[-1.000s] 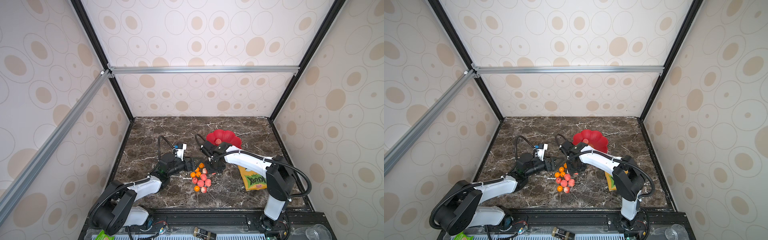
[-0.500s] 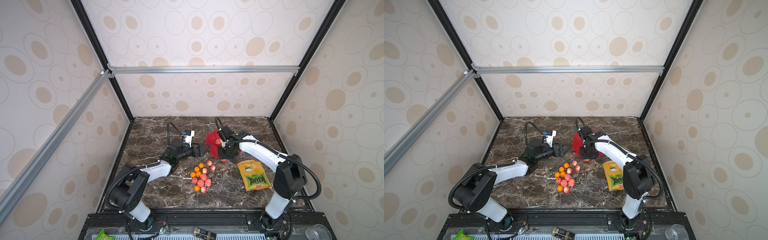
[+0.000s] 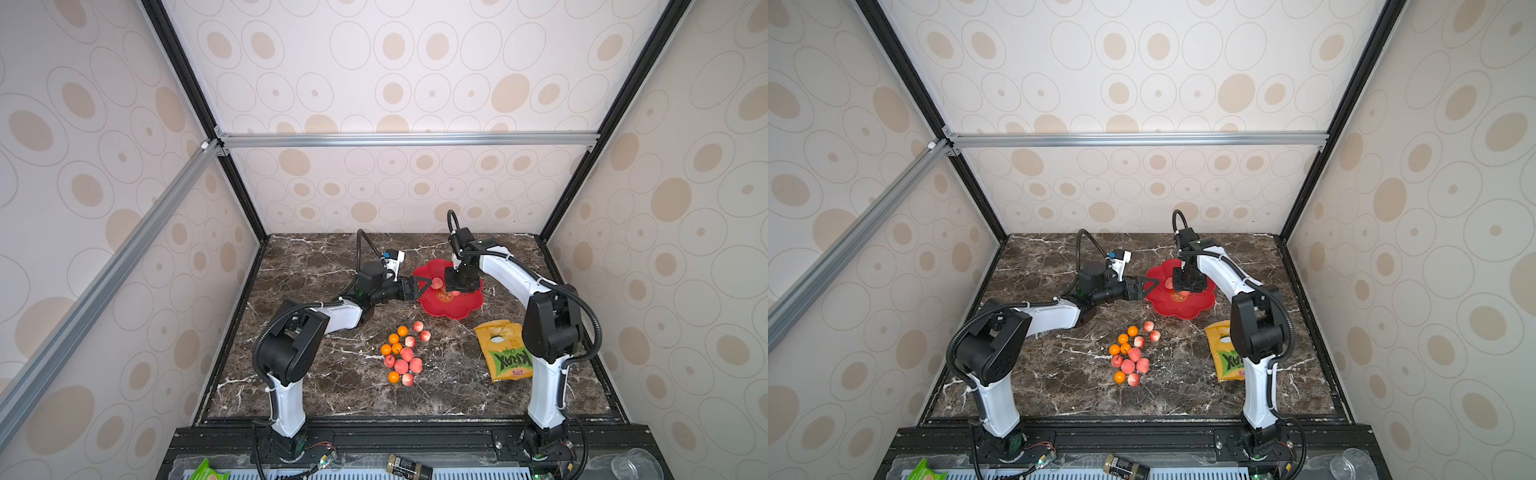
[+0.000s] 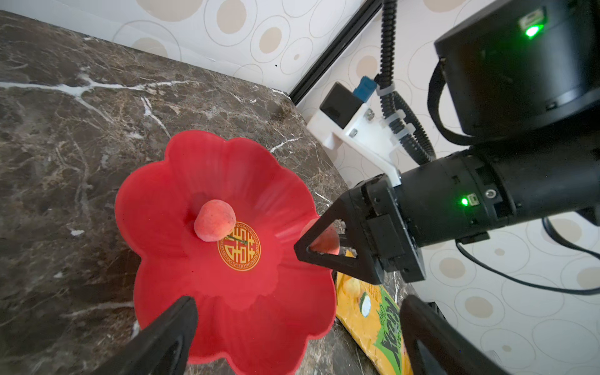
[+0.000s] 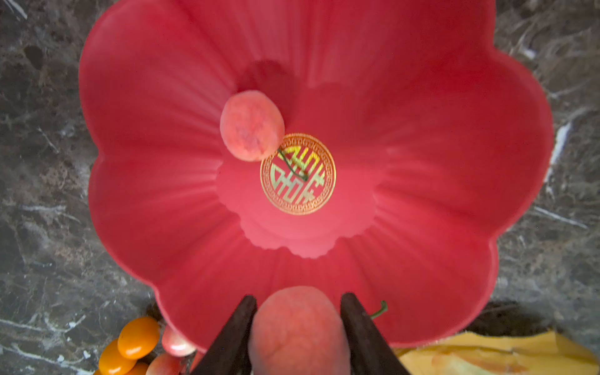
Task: Arrange fruit in a fruit bowl
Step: Place the fruit in the fruit bowl.
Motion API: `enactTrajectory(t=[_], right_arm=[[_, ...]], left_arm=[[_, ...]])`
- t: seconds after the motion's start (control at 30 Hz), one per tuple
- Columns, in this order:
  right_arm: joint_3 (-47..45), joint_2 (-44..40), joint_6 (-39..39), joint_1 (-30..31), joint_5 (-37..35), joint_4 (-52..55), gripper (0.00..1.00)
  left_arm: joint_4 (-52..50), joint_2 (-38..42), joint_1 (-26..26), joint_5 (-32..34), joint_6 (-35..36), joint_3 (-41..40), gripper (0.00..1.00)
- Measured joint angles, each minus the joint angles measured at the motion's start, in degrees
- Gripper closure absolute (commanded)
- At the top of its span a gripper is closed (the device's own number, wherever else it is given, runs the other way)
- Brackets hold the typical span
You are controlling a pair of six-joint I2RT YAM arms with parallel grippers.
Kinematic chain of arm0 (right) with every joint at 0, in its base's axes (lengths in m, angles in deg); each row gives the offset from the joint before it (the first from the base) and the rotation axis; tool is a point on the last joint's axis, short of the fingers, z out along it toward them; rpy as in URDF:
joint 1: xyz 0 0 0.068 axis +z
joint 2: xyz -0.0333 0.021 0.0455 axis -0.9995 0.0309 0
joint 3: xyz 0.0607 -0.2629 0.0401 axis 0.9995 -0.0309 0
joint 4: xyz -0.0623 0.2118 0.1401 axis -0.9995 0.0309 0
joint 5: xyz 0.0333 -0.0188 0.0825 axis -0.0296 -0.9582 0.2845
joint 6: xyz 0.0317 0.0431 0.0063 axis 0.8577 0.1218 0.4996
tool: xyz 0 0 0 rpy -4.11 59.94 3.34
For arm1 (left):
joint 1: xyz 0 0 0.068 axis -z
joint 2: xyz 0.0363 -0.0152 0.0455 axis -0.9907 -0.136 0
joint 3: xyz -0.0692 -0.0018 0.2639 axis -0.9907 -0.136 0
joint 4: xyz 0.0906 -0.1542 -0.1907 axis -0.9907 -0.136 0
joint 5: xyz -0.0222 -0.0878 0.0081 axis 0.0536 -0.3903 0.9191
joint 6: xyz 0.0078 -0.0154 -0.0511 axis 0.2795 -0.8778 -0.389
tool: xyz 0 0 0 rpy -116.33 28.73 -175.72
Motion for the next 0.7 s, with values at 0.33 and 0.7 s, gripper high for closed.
enactTrajectory(t=[0.33, 0.7], right_arm=[[10.2, 9.9, -0.1, -2.4, 0.0, 1.0, 0.56], [15.5, 16.1, 0.2, -3.0, 0.7, 1.7, 0.57]], left_arm=[[-7.8, -4.7, 0.3, 2.2, 4.4, 9.2, 0.02], [-20.6, -6.5, 2.4, 10.0, 12.6, 15.7, 0.02]])
